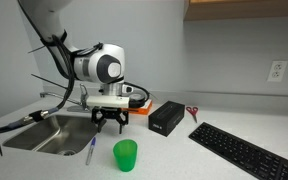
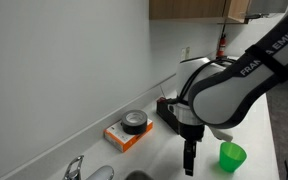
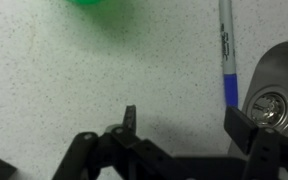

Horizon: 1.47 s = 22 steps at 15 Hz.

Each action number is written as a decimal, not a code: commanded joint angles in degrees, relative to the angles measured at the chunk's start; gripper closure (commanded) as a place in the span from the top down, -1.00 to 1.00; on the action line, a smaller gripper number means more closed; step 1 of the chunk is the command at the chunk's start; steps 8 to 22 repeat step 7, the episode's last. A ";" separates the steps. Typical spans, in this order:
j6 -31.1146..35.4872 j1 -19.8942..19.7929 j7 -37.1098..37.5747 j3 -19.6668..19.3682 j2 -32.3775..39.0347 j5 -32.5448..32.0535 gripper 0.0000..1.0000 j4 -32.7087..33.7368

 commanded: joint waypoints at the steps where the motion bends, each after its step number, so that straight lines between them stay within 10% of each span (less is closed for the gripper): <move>1: -0.03 -1.42 1.62 1.13 0.90 -1.50 1.00 1.52; 22: -0.11 -1.77 1.16 1.50 0.09 -0.88 1.00 0.65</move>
